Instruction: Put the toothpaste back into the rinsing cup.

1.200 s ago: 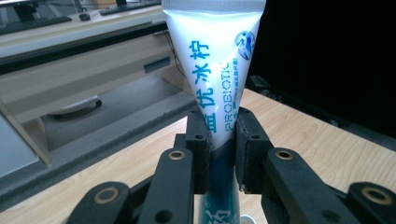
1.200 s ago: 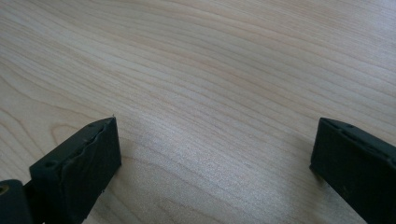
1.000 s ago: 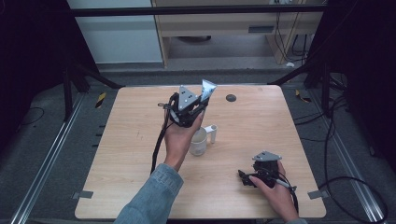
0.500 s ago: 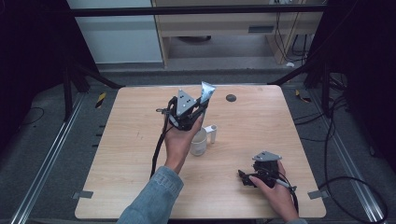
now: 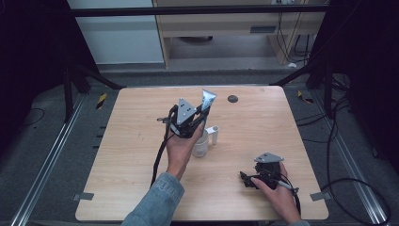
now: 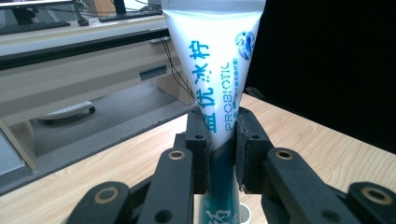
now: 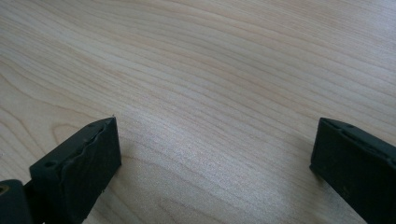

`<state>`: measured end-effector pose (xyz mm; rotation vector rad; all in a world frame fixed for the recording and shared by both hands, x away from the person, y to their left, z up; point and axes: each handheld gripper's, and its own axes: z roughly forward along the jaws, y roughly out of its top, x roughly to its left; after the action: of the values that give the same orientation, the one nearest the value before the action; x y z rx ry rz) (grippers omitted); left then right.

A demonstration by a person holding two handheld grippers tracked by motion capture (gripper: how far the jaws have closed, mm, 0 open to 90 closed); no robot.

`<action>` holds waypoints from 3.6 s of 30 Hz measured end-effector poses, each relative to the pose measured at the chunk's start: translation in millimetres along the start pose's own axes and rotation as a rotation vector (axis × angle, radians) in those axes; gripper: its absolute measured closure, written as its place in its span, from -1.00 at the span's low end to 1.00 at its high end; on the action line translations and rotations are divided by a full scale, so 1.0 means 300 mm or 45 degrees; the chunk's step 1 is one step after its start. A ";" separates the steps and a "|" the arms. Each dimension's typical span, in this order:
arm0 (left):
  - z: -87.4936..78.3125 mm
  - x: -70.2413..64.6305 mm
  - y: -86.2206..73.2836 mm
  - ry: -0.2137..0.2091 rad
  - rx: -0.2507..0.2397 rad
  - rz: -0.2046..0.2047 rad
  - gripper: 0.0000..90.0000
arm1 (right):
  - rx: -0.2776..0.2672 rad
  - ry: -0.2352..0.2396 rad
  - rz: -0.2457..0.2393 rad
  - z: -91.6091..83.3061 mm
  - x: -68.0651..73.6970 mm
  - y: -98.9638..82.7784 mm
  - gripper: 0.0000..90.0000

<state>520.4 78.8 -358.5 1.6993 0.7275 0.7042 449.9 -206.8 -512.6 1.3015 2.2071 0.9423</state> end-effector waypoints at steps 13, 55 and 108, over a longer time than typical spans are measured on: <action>0.006 0.006 -0.025 0.011 0.007 -0.009 0.72 | 0.000 0.000 0.000 0.000 0.000 0.000 -0.96; 0.029 -0.030 -0.118 0.108 -0.018 -0.048 0.72 | -0.003 0.001 -0.003 0.001 0.000 0.000 -0.96; 0.043 -0.026 -0.218 0.100 0.025 -0.081 0.71 | -0.002 0.000 -0.003 0.001 0.000 0.000 -0.96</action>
<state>517.9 78.5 -425.7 1.6658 0.8426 0.7247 450.0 -206.9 -512.8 1.2977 2.2074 0.9430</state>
